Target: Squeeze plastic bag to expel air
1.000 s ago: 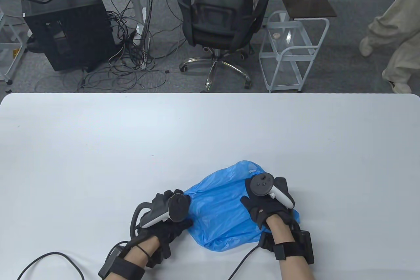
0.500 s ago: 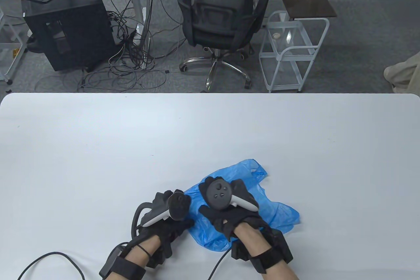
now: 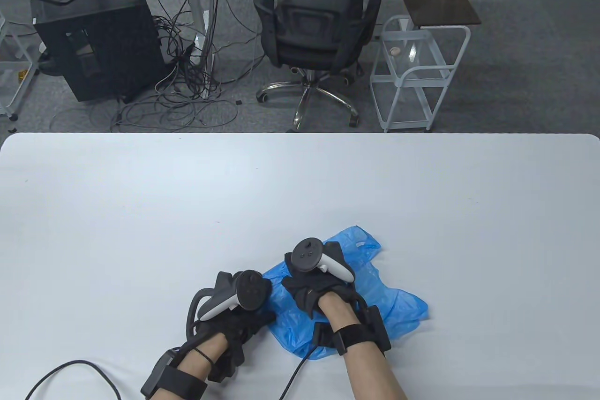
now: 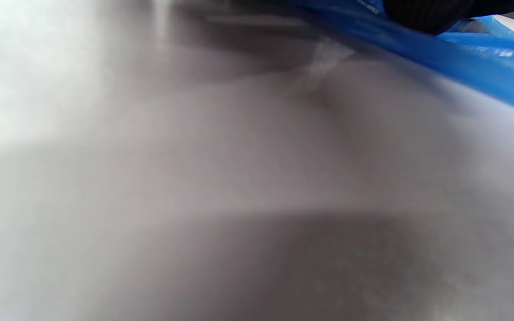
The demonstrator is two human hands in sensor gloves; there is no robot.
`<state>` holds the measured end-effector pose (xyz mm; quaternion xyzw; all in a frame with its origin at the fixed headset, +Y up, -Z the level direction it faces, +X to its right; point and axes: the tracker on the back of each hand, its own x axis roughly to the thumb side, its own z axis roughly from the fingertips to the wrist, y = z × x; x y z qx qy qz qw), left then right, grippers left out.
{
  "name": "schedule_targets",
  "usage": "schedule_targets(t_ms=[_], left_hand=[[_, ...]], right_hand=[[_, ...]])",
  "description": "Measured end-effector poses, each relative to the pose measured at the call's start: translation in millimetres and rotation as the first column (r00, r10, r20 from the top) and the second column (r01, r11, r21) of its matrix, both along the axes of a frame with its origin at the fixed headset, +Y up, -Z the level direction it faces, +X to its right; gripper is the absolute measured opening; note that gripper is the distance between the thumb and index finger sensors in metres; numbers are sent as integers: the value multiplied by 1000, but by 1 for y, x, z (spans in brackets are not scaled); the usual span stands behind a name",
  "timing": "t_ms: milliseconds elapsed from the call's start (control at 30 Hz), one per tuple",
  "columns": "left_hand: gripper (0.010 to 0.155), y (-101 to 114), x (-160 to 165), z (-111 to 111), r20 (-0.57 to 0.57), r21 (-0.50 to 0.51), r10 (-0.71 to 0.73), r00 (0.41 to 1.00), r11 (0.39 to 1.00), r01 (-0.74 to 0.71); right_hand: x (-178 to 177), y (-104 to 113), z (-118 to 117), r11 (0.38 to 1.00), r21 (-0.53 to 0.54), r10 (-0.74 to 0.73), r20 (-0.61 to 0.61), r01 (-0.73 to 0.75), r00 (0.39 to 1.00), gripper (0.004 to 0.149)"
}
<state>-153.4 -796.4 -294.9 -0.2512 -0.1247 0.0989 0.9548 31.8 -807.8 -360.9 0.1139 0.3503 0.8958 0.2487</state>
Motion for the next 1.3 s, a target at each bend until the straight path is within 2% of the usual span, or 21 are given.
schedule_targets(t_ms=[233,400,567,700,833,1033,1300], left_hand=[[75,1,0,-1,-4,-10,1,1000,1000,-1],[75,1,0,-1,-5,-9,-1,1000,1000,1],[75,1,1,-1,-5,-9,-4,1000,1000,4],[75,0,1,-1,-3,-3,-6,1000,1000,6],[76,-1,1,0,3,9,-13,1000,1000,12],[76,0,-1,1,-1,17,-25,1000,1000,25],[76,12,-10,6,-14,153,40,999,988,-37]], right_hand=[[50,-2,-20,1000,8,24,199,-26,980,60],[75,-4,-25,999,-7,46,307,-46,951,60],[87,-2,-25,997,-6,69,352,-71,933,60],[92,7,-19,997,56,22,378,-47,926,61],[103,26,-10,994,90,18,409,-60,912,61],[123,53,15,985,159,-8,466,-75,885,62],[136,67,43,957,244,16,494,-157,869,64]])
